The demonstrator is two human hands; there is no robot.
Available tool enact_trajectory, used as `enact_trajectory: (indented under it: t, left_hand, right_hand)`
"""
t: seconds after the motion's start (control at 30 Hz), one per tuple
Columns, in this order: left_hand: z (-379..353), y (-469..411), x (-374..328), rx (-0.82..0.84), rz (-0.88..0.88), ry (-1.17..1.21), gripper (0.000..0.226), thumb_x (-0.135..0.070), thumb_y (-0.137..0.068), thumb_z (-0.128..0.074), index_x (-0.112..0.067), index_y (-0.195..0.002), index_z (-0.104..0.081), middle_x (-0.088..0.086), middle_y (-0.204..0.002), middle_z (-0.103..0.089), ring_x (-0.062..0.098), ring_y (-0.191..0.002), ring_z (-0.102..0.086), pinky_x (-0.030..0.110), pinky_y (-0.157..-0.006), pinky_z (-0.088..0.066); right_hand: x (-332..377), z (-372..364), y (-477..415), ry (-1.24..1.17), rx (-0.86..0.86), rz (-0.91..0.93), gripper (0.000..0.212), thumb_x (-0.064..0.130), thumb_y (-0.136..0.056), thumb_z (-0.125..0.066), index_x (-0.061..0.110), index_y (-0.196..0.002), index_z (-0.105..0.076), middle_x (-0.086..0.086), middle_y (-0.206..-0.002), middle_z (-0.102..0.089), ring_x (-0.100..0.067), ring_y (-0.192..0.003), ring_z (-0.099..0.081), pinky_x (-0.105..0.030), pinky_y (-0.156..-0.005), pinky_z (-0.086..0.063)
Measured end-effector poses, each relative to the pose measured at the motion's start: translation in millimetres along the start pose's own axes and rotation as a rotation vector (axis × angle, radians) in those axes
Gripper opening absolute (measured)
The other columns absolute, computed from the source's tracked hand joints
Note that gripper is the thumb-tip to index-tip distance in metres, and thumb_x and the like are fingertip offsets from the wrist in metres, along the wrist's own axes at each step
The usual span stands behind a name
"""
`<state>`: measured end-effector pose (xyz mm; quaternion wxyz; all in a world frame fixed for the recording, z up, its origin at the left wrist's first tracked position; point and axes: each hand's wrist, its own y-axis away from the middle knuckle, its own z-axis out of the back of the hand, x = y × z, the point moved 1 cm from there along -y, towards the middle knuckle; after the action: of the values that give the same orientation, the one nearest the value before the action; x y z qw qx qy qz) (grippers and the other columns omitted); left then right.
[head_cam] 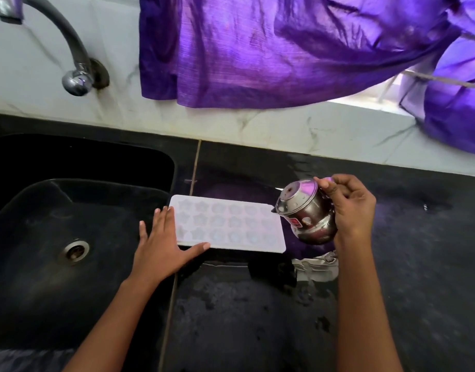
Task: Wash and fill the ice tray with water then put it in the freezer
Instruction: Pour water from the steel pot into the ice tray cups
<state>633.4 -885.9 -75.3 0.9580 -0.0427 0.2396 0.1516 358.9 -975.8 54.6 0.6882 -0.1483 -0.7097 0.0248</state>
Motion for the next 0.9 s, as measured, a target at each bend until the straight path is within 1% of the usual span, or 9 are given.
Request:
enact_trajectory:
  t: [0.13,0.27,0.37,0.47,0.53,0.67,0.9]
  left_hand:
    - [-4,1,1,-0.022,-0.013,0.049,0.133,-0.094,-0.048,-0.024,-0.012,-0.15,0.001,0.002,-0.159,-0.001,0.013,-0.145,0.009,0.042,-0.115,0.008]
    - [-4,2,1,-0.027,-0.024,0.081,0.133,-0.094,-0.051,-0.033,-0.011,-0.15,0.0,0.003,-0.159,-0.003,0.014,-0.146,0.007,0.041,-0.115,0.008]
    - [-3,3,0,-0.03,-0.03,0.096,0.131,-0.093,-0.053,-0.037,-0.011,-0.15,-0.001,0.003,-0.159,-0.003,0.014,-0.146,0.006,0.041,-0.115,0.008]
    - [-2,5,-3,-0.03,-0.023,0.114,0.124,-0.083,-0.058,-0.043,-0.012,-0.15,0.0,0.002,-0.159,-0.003,0.013,-0.145,0.006,0.04,-0.116,0.008]
    - [-2,6,-4,-0.039,-0.024,0.125,0.121,-0.079,-0.059,-0.045,-0.012,-0.15,-0.001,0.001,-0.159,-0.004,0.013,-0.145,0.005,0.04,-0.116,0.008]
    - [-2,6,-4,-0.042,-0.026,0.13,0.119,-0.078,-0.061,-0.048,-0.012,-0.15,-0.002,0.001,-0.159,-0.004,0.012,-0.145,0.005,0.039,-0.115,0.008]
    - [-1,6,-4,-0.034,-0.024,0.121,0.12,-0.079,-0.061,-0.046,-0.011,-0.15,-0.001,0.001,-0.159,-0.004,0.013,-0.146,0.005,0.042,-0.116,0.007]
  right_hand:
    - [-3,13,-2,0.052,0.017,0.012,0.017,0.006,-0.073,-0.074,0.018,-0.075,-0.062,0.013,-0.059,-0.068,0.002,-0.061,-0.062,-0.013,-0.062,-0.049]
    - [-6,20,-1,0.098,0.035,0.029,0.019,0.007,-0.072,-0.074,0.022,-0.074,-0.062,0.013,-0.062,-0.069,0.0,-0.063,-0.063,-0.014,-0.063,-0.049]
    - [-6,22,0,0.128,0.055,0.033,0.018,0.008,-0.071,-0.075,0.021,-0.074,-0.062,0.013,-0.061,-0.069,0.0,-0.062,-0.062,-0.015,-0.062,-0.049]
    - [-5,23,0,0.158,0.077,0.044,0.018,0.007,-0.072,-0.074,0.021,-0.073,-0.063,0.013,-0.061,-0.069,0.0,-0.062,-0.062,-0.016,-0.063,-0.049]
    - [-4,23,0,0.165,0.083,0.055,0.018,0.007,-0.073,-0.074,0.021,-0.073,-0.063,0.013,-0.062,-0.069,0.0,-0.063,-0.063,-0.016,-0.064,-0.05]
    - [-2,25,0,0.167,0.077,0.069,0.019,0.007,-0.072,-0.075,0.023,-0.074,-0.063,0.013,-0.063,-0.07,0.0,-0.064,-0.063,-0.016,-0.064,-0.049]
    - [5,25,0,0.162,0.064,0.097,0.022,0.008,-0.071,-0.076,0.026,-0.072,-0.063,0.015,-0.065,-0.07,0.0,-0.065,-0.063,-0.014,-0.062,-0.049]
